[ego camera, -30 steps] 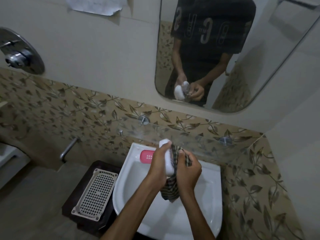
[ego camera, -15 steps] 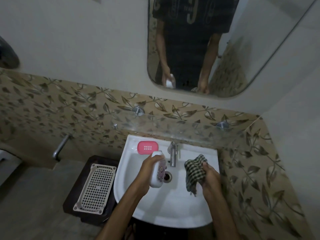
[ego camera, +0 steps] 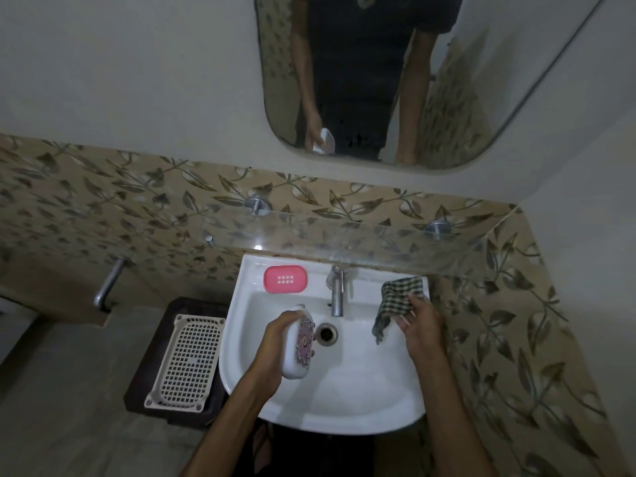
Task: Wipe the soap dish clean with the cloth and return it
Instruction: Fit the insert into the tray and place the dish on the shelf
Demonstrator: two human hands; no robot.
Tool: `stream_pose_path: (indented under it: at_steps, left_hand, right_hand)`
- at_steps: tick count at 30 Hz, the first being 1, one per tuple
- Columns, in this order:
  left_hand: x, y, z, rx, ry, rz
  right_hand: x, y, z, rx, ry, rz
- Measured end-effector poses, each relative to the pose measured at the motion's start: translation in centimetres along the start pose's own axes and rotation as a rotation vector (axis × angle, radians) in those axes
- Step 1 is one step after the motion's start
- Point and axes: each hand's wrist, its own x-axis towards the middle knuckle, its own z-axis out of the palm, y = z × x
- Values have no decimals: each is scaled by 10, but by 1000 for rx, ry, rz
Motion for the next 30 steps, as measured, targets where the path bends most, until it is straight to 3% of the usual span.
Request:
stream_pose_path:
  at_steps: [7, 10, 13, 15, 18, 21, 23, 25, 28, 30]
  left_hand:
    - [13, 3, -8, -43, 74, 36]
    - [17, 2, -9, -20, 82, 39]
    - [19, 1, -7, 2, 87, 39]
    - [20, 0, -6, 21, 88, 43]
    - [23, 1, -3, 35, 109, 34]
    - [21, 6, 1, 63, 116, 68]
    - [22, 6, 6, 185, 109, 133]
    - [23, 7, 10, 376, 137, 218]
    - [26, 2, 13, 723, 160, 335]
    - [24, -2, 12, 910, 104, 426]
  right_hand:
    - [45, -20, -9, 105, 13, -77]
    - [67, -15, -15, -175, 99, -100]
    - [82, -13, -20, -664, 69, -131]
    - [84, -11, -17, -844, 59, -212]
    - [79, -4, -8, -939, 139, -350]
    - [55, 7, -2, -781, 199, -418]
    - [27, 21, 1, -633, 122, -372]
    - [-12, 40, 12, -497, -97, -140]
    - [-61, 64, 30, -536, -411, 199]
    - [-77, 74, 42, -536, -464, 212]
